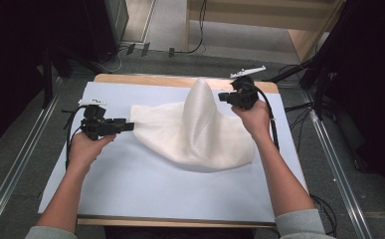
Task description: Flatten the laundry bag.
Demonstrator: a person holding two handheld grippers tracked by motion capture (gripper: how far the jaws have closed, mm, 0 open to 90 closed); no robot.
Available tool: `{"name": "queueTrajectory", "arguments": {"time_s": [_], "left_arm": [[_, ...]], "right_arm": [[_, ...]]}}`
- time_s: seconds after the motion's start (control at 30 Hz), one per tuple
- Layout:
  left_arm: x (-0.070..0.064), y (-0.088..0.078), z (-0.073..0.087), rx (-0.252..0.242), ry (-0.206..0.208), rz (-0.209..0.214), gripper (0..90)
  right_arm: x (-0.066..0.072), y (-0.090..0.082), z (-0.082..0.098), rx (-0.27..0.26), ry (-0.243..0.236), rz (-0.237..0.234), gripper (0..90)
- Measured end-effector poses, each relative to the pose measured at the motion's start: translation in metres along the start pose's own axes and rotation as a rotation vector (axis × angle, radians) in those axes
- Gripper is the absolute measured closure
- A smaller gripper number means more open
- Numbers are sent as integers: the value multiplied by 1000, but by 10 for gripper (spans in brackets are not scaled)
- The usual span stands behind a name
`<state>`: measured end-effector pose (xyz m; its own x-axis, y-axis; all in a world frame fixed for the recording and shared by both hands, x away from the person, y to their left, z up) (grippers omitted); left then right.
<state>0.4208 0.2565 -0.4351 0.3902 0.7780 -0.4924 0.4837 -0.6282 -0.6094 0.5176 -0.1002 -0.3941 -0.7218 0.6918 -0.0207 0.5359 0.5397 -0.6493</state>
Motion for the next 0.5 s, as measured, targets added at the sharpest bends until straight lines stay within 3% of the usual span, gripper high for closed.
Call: {"name": "queueTrajectory", "arguments": {"time_s": [0.33,0.5], "left_arm": [[4,0,0,2,-1,-11,467],[6,-1,0,-2,-10,-7,466]], "right_arm": [[-6,17,-32,-5,-55,2,900],[1,18,-40,-7,-90,-60,900]]}}
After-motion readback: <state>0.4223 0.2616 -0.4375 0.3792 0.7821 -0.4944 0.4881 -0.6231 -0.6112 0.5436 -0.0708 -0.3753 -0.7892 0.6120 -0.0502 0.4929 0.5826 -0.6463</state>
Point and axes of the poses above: each handheld gripper's, and its own axes: y roughly forward along the jaws, z roughly out of its underside, x roughly to its left, the point moved 7 cm from there along y, roughly forward along the jaws, and after that the axes turned 11 degrees about -y, right-handed, at the moved point
